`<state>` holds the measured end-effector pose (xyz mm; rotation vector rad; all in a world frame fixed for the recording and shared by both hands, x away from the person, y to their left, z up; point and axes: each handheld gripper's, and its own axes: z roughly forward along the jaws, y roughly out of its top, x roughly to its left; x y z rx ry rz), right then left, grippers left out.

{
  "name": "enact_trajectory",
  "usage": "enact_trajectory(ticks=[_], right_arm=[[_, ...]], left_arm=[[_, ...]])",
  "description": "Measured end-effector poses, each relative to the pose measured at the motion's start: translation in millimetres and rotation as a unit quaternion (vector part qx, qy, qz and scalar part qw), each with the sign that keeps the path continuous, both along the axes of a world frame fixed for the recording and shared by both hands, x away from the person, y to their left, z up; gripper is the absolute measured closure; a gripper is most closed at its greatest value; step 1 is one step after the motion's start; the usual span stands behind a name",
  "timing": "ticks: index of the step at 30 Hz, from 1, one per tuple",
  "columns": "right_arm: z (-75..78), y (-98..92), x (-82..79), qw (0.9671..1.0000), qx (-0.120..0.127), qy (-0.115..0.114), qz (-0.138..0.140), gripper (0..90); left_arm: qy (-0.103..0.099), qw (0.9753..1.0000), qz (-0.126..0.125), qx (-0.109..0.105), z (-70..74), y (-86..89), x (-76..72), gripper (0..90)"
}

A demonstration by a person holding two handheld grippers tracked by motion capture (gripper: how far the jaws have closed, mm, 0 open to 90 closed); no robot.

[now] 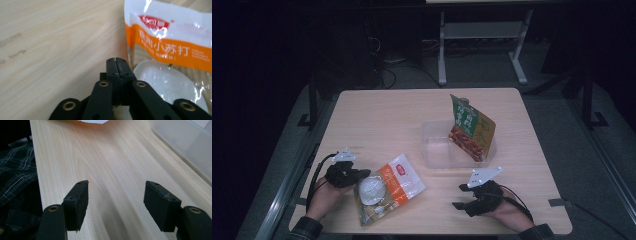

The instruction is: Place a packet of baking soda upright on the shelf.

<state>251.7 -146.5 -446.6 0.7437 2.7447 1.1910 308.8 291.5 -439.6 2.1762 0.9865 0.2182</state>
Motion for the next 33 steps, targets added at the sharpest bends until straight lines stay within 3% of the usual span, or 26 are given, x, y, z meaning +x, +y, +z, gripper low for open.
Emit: enact_trajectory(ticks=[3,7,11,14,20,28,29,30,32,33], right_arm=[[0.2,0.0,-0.2,1.0,0.0,0.002,-0.002,36.0],[-0.3,0.1,0.4,1.0,0.001,0.001,-0.001,35.9],[-0.4,0.8,0.0,1.0,0.0,0.004,-0.003,35.9],[-0.4,1.1,0.0,1.0,0.0,0.006,-0.003,35.9],[-1.1,1.2,0.3,1.0,0.0,0.004,0.002,35.8],[-0.7,1.2,-0.3,1.0,0.001,0.008,0.001,35.7],[-0.8,1.3,-0.3,1.0,0.001,0.008,0.001,35.7],[-0.8,1.3,-0.3,1.0,0.001,0.008,0.001,35.7],[-0.8,1.4,-0.2,1.0,0.001,0.008,0.001,35.7],[-0.9,1.4,-0.2,1.0,0.001,0.008,0.001,35.7]], left_arm=[[-0.011,0.9999,-0.006,-0.008,7.0,0.2,1.4,82.1],[-0.029,0.9989,-0.034,-0.017,16.6,-7.1,0.3,64.3],[-0.015,0.9977,-0.063,-0.021,18.0,-19.5,2.9,45.0],[-0.008,0.9967,-0.08,-0.004,14.7,-31.2,6.4,33.3],[0.001,0.9936,-0.104,0.045,6.6,-50.6,14.9,20.8],[0.033,0.9905,-0.119,0.06,-4.1,-54.9,19.1,18.5],[0.037,0.9906,-0.119,0.056,-4.1,-54.3,19.4,19.5],[0.04,0.9921,-0.112,0.04,-5.4,-54.9,18.7,21.5],[0.046,0.99,-0.124,0.049,-5.4,-52.2,20.3,25.7],[0.053,0.991,-0.116,0.041,-6.8,-52.4,19.7,26.5]])
